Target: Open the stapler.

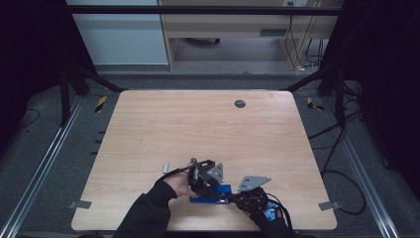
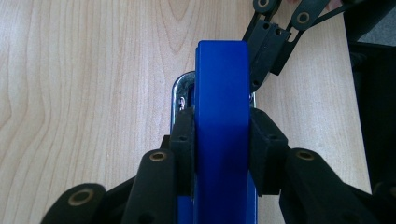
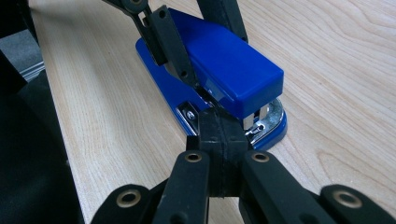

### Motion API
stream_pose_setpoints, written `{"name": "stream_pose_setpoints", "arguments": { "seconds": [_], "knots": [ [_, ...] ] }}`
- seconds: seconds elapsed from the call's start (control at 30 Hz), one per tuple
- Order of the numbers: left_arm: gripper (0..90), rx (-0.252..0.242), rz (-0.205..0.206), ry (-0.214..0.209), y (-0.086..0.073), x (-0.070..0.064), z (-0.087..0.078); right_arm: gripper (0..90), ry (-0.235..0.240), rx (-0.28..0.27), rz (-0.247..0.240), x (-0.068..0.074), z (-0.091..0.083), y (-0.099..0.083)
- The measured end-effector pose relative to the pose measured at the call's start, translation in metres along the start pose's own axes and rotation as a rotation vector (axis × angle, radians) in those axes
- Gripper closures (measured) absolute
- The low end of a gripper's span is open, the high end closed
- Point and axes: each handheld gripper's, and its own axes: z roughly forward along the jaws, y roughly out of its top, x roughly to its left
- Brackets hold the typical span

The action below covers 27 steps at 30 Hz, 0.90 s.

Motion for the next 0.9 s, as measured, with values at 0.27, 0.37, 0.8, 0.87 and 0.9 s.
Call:
{"name": "stream_pose_setpoints", "arguments": {
  "seconds": [0.27,0.37,0.8,0.87,0.9],
  "knots": [
    [66.1,-0.031,-0.015,-0.002,-0.004,-0.001,0.000,90.0,0.010,-0.005,0.004,-0.001,0.000,-0.001],
    [66.1,-0.040,-0.015,0.004,-0.005,-0.002,-0.001,90.0,0.012,-0.004,0.005,-0.001,0.000,-0.001],
    [66.1,-0.079,-0.027,-0.002,-0.010,-0.001,-0.002,90.0,0.016,-0.006,0.007,-0.001,0.000,-0.001],
    [66.1,-0.086,-0.028,0.001,-0.011,-0.001,-0.002,90.0,0.016,-0.004,0.006,-0.001,0.000,-0.001],
    [66.1,-0.086,-0.028,0.001,-0.011,-0.001,-0.002,90.0,0.018,-0.006,0.007,-0.002,0.000,-0.001]
  ]
}}
